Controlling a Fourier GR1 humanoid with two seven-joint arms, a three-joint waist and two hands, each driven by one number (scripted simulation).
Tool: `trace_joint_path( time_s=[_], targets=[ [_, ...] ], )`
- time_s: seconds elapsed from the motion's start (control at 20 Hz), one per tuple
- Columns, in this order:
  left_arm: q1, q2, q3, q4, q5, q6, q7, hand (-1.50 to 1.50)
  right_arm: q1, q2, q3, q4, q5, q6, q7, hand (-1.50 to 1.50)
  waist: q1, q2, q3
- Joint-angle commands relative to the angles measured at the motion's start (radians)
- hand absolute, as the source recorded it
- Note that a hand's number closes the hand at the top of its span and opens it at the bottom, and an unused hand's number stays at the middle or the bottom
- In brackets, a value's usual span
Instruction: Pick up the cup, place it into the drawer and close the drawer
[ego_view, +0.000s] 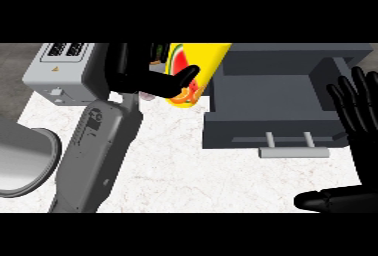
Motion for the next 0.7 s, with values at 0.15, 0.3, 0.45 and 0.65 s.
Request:
trace_joint_path(
  time_s=[0.15,0.3,0.45,0.65],
  targets=[
    [-0.2,-0.005,0.0,0.167,0.0,0.061,0.072,1.5,0.063,0.006,0.004,0.01,0.025,0.021,-0.058,-1.5,-0.007,0.001,0.0],
    [-0.247,-0.005,-0.063,0.261,0.005,0.123,0.034,1.5,0.069,0.024,0.028,-0.046,0.016,0.002,-0.014,-1.5,-0.014,0.002,0.0],
    [-0.297,-0.005,-0.086,0.365,0.05,0.139,-0.021,1.5,0.024,0.02,0.013,0.036,0.029,0.003,-0.053,-1.5,-0.012,0.003,0.0],
    [-0.399,-0.005,-0.079,0.497,0.095,0.166,-0.05,1.5,-0.057,-0.021,-0.037,0.071,-0.019,0.014,-0.021,-1.5,-0.017,0.006,0.0]
  ],
)
